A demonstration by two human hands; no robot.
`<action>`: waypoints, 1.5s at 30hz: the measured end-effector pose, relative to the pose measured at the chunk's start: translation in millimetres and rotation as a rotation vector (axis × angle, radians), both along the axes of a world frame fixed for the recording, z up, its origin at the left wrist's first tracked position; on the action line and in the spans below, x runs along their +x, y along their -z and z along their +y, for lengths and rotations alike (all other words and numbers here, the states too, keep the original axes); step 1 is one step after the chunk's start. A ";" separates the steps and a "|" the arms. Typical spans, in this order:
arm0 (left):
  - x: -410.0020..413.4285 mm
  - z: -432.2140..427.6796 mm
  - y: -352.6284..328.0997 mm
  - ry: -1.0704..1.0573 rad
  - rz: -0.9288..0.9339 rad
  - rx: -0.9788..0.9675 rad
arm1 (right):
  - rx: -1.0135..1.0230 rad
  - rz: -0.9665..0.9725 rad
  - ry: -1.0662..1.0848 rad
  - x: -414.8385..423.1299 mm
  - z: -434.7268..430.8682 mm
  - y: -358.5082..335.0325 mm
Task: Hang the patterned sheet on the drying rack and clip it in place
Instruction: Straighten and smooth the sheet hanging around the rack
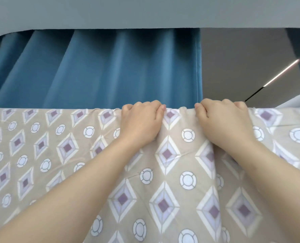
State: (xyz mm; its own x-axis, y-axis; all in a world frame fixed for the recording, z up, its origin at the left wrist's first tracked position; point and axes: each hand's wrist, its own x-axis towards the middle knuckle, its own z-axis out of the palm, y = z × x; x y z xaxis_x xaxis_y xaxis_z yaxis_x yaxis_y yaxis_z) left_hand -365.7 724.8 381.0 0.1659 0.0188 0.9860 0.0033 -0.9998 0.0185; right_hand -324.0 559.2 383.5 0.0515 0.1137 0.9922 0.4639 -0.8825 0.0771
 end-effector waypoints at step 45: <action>49.0 -171.1 -3.3 0.083 -0.084 0.182 | 0.064 0.095 0.110 26.2 -132.0 5.7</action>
State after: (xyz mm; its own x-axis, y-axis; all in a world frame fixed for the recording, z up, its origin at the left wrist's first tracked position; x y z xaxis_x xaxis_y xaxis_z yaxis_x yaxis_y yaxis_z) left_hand -316.6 553.7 384.4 0.0767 -0.1709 0.9823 -0.0731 -0.9835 -0.1654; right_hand -297.8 427.2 377.8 0.1537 0.0391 0.9873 0.3669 -0.9300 -0.0203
